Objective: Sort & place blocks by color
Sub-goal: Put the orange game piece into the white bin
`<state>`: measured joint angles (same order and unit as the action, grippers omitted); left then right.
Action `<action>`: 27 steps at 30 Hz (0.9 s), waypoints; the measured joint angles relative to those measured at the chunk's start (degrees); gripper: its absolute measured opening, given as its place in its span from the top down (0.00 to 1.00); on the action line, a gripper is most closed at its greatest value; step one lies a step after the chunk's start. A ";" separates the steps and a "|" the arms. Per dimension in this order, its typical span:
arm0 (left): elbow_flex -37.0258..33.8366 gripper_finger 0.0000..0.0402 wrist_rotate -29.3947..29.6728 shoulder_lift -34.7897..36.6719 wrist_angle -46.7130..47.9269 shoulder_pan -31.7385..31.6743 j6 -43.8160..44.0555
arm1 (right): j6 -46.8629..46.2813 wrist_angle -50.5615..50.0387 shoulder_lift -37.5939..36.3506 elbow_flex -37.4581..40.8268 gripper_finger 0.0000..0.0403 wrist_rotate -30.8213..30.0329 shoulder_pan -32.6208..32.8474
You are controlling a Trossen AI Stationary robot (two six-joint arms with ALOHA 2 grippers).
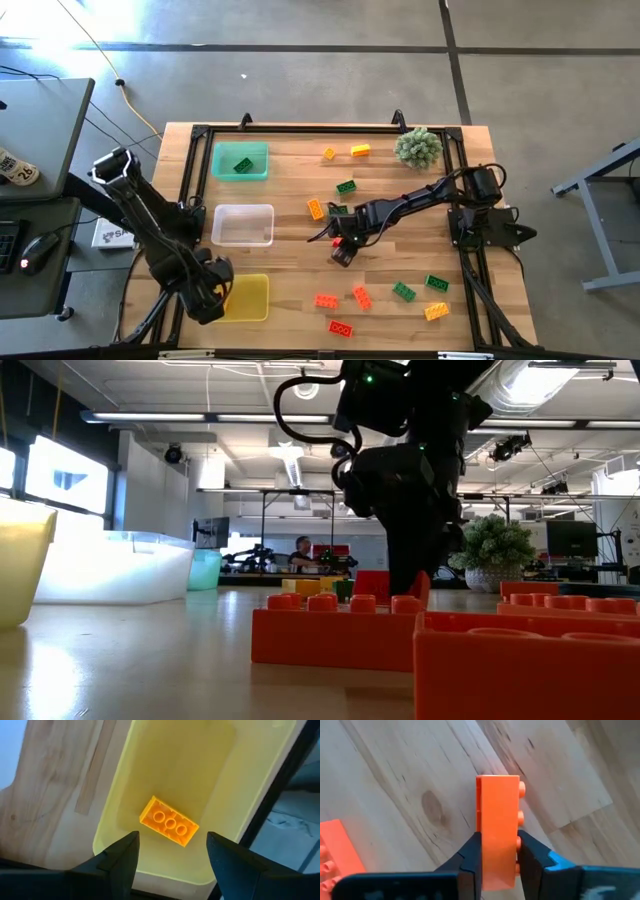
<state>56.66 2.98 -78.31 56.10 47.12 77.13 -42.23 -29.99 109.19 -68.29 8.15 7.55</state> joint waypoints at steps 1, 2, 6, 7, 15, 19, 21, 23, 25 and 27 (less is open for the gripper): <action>0.05 0.46 0.74 0.80 0.01 -0.03 0.18 | 0.02 0.43 0.00 0.00 0.84 0.24 0.00; 0.05 0.46 1.68 1.88 0.01 -0.21 0.26 | 0.00 1.18 0.00 0.00 0.84 0.62 0.00; 0.12 0.46 7.16 6.39 0.05 -0.94 -0.39 | -0.16 5.92 -0.07 0.00 0.84 2.95 0.02; 0.12 0.46 8.79 7.63 0.08 -1.34 -1.25 | -0.38 7.28 -0.07 0.00 0.84 3.32 0.11; 0.12 0.46 18.13 14.47 0.20 -7.44 -13.34 | -0.37 20.67 -0.11 0.00 0.83 5.91 0.11; 0.12 0.46 19.72 16.25 0.16 -12.33 -21.94 | 0.05 28.09 -0.11 0.00 0.83 6.39 0.11; 0.12 0.46 19.96 16.84 0.05 -14.89 -26.70 | 0.38 31.84 -0.11 0.00 0.83 6.43 0.08; 0.12 0.46 19.98 17.13 -0.48 -17.53 -30.99 | 1.76 35.21 -0.11 0.00 0.83 5.43 -0.04; 0.12 0.46 19.84 17.29 -0.84 -20.23 -34.57 | 3.83 38.73 -0.11 0.00 0.83 4.06 -0.04; 0.12 0.46 18.42 17.29 -1.36 -22.92 -38.06 | 5.39 41.56 -0.13 0.00 0.83 2.52 -0.04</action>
<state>56.77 21.40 -61.01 54.74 24.20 39.07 -36.84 11.57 109.06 -68.29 10.66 7.51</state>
